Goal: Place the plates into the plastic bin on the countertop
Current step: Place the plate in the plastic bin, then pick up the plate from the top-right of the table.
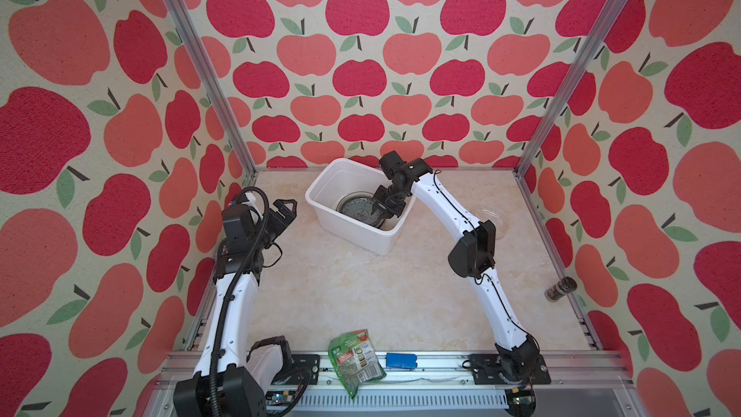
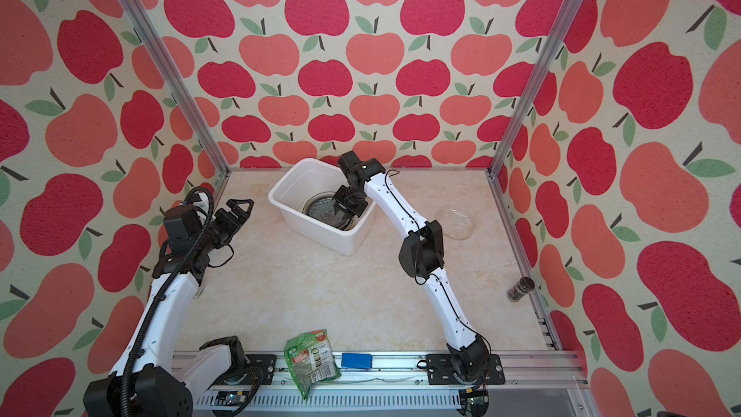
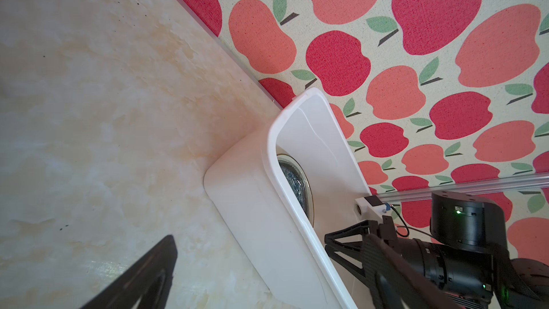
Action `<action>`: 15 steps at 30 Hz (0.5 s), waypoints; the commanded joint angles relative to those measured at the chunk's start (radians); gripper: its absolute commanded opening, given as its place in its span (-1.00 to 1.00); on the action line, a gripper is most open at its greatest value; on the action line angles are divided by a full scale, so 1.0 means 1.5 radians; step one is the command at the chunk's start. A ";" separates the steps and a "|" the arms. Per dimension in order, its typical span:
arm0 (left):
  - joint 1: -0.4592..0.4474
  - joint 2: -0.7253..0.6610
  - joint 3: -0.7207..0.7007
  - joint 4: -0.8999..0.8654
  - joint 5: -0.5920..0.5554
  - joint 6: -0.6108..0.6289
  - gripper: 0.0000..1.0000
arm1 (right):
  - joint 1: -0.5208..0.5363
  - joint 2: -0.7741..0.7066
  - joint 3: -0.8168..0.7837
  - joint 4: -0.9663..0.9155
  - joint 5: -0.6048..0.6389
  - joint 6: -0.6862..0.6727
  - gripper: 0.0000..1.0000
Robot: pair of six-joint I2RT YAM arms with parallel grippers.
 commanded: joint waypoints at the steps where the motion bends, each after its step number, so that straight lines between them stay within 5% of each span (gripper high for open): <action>1: 0.004 0.011 0.038 -0.008 0.013 0.016 0.98 | -0.023 -0.064 0.004 0.048 -0.034 -0.018 -0.40; 7: 0.001 0.031 0.042 0.018 0.023 0.014 0.98 | -0.044 -0.100 0.006 0.185 -0.105 -0.029 -0.38; 10: -0.003 0.035 0.060 0.007 0.026 0.024 0.99 | -0.077 -0.148 -0.015 0.171 -0.073 -0.055 -0.19; 15: -0.044 0.055 0.071 -0.009 0.002 0.062 0.98 | -0.161 -0.346 -0.283 0.263 0.002 -0.115 0.14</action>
